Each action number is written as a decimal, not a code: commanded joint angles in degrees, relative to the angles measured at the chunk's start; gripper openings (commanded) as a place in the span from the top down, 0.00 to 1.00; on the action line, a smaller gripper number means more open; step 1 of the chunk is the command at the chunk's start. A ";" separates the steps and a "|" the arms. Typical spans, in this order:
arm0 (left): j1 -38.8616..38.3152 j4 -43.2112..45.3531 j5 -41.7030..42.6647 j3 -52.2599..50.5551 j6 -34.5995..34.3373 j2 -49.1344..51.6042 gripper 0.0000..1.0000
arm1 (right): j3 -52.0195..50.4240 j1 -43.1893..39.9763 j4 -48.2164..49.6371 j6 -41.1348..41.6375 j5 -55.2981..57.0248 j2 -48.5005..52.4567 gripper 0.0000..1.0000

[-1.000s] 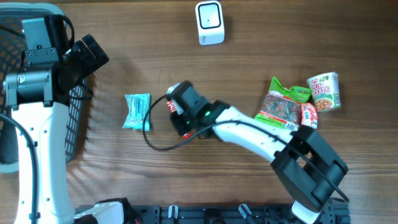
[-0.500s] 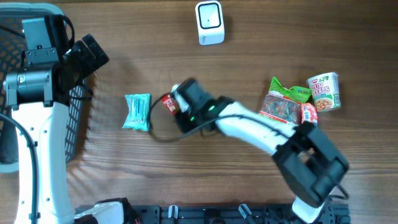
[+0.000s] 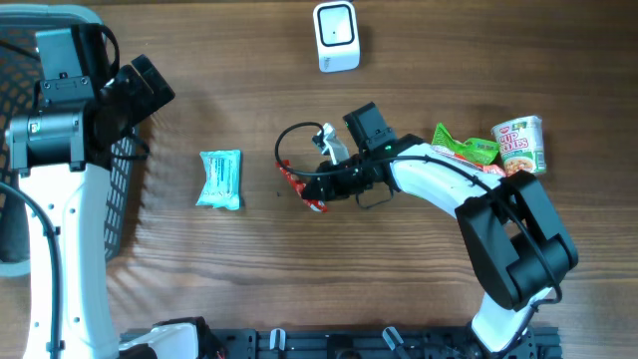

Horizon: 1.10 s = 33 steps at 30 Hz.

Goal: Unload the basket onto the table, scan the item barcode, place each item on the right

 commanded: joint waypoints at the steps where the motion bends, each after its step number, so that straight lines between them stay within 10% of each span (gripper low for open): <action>1: 0.37 0.11 0.09 0.52 0.48 -0.46 0.00 | -0.33 -0.04 0.57 -1.84 -0.85 0.92 0.96; 21: 0.37 0.11 0.07 0.52 0.48 -0.46 0.00 | -0.33 0.00 -0.94 -0.24 9.35 0.92 0.95; 28: 0.37 0.11 0.07 0.52 0.48 -0.46 0.00 | -0.33 0.00 -0.90 -0.22 16.55 0.92 0.64; 33: 0.37 0.11 0.09 0.52 0.48 -0.46 0.00 | -0.31 3.41 -4.52 -0.11 18.23 -0.20 0.64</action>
